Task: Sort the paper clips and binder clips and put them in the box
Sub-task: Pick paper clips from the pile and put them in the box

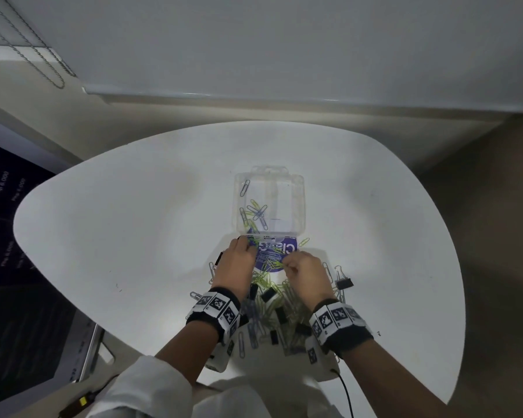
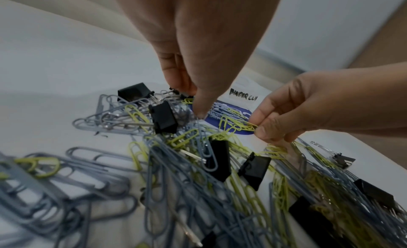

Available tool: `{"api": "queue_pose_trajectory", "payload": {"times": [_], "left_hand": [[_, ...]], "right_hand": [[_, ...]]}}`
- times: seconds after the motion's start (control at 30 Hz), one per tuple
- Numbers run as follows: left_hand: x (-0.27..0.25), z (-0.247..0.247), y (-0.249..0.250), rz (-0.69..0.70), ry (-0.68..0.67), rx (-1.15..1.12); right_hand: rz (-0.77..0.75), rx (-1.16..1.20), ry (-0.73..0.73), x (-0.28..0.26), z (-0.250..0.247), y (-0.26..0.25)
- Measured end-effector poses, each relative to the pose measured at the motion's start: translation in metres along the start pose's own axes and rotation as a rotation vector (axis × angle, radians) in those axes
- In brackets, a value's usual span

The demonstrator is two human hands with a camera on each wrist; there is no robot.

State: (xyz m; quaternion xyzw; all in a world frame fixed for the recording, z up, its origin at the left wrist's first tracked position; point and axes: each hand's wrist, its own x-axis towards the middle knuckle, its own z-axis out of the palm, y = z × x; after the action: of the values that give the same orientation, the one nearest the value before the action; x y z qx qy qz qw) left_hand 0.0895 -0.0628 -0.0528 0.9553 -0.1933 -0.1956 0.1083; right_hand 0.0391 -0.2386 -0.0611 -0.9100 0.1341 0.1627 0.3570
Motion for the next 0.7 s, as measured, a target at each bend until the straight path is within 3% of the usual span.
{"api": "queue_pose_trajectory", "payload": {"times": [0.27,0.5,0.7], "left_hand": [[-0.001,0.002,0.012,0.083,0.010,-0.167],[-0.006,0.019,0.009,0.108,-0.028,-0.026],[-0.010,0.031,-0.004,0.231,-0.072,0.116]], "right_hand": [[-0.179,0.013,-0.004,0.006,0.006,-0.018],[-0.232,-0.208,-0.046,0.004,0.014,-0.011],[-0.256,-0.285,-0.024,-0.009,0.011,-0.003]]}}
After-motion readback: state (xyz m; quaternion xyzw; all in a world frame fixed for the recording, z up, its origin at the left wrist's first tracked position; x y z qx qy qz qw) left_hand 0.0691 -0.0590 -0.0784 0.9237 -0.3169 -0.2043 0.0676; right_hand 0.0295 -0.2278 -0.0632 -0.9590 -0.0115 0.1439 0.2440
